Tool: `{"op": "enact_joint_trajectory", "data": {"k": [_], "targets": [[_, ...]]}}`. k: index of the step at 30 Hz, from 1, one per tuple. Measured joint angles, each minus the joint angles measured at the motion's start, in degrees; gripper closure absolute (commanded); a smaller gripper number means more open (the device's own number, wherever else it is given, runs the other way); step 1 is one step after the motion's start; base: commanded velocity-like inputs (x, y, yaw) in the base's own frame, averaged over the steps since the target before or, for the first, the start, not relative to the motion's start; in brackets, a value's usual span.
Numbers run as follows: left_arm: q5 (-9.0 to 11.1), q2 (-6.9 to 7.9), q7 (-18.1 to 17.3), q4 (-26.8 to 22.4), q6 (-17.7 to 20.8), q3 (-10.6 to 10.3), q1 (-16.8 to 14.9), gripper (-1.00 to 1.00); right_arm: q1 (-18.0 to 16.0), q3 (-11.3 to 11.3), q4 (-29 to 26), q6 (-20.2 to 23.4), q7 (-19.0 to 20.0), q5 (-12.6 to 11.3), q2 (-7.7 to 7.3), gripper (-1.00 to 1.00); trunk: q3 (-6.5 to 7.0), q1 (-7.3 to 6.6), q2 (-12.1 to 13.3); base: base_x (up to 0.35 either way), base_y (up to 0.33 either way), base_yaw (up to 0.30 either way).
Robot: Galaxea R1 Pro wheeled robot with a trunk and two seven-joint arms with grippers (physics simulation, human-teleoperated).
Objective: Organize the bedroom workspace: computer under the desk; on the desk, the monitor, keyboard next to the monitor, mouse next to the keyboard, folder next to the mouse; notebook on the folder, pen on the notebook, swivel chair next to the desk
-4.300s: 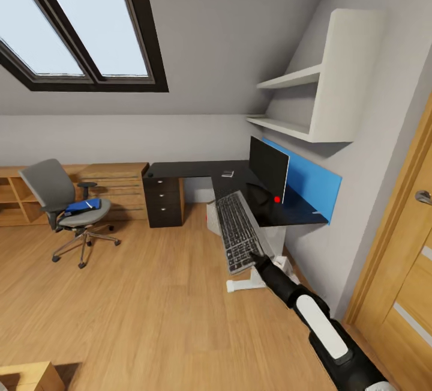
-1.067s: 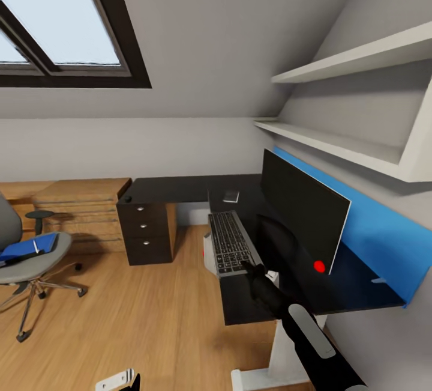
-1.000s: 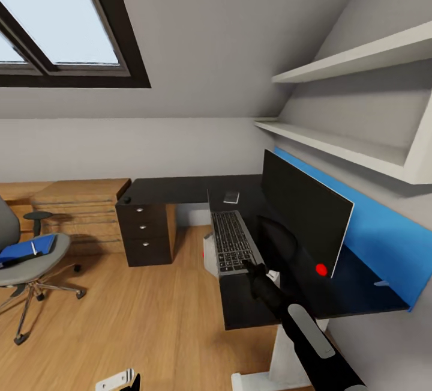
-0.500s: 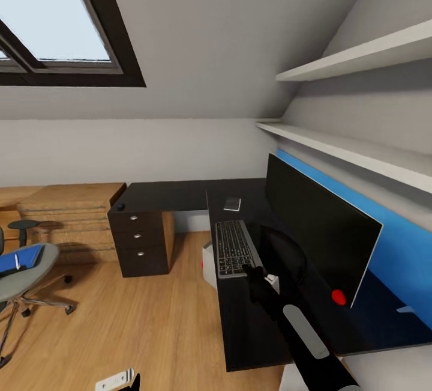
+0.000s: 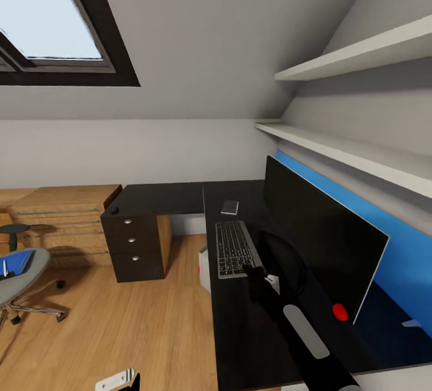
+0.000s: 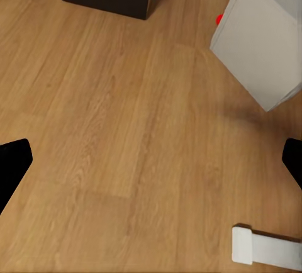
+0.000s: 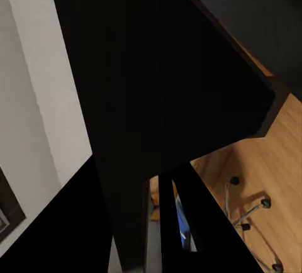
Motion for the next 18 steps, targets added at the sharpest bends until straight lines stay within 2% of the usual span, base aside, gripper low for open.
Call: {"op": "enact_joint_trajectory", "data": {"k": [7, 8, 10, 12, 18], "targets": [[0.08, 0.06, 0.08, -0.14, -0.02, 0.27, 0.0, -1.0, -0.06, -0.01, 0.38, -0.04, -0.01, 0.11, 0.05, 1.0, 0.0, 0.0, 0.01, 0.005, -0.004, 0.0], [0.09, 0.06, 0.09, -0.25, -0.19, 0.72, 0.0, -1.0, -0.07, -0.04, 0.62, -0.06, -0.01, 0.13, 0.02, 1.0, 0.0, 0.0, 0.01, 0.0, 0.0, 0.0], [0.15, -0.08, -0.08, -0.43, -1.11, 3.44, 0.0, -1.0, -0.08, -0.08, 0.89, -0.12, 0.06, 0.05, -0.05, 1.0, 0.0, 0.0, 0.01, 0.0, 0.0, 0.0], [0.19, -0.21, -0.13, -0.55, -1.45, 5.15, 0.0, -1.0, -0.08, -0.13, 0.95, -0.15, 0.2, 0.03, -0.09, 1.0, -0.17, 0.21, -0.38, 0.0, 0.0, 0.0], [0.21, -0.3, -0.05, -0.62, -1.68, 6.46, 0.0, -1.0, -0.08, -0.34, 0.78, -0.17, 0.48, 0.02, -0.53, 1.0, -1.25, 1.53, -2.79, 0.0, 0.0, 0.0]]}}
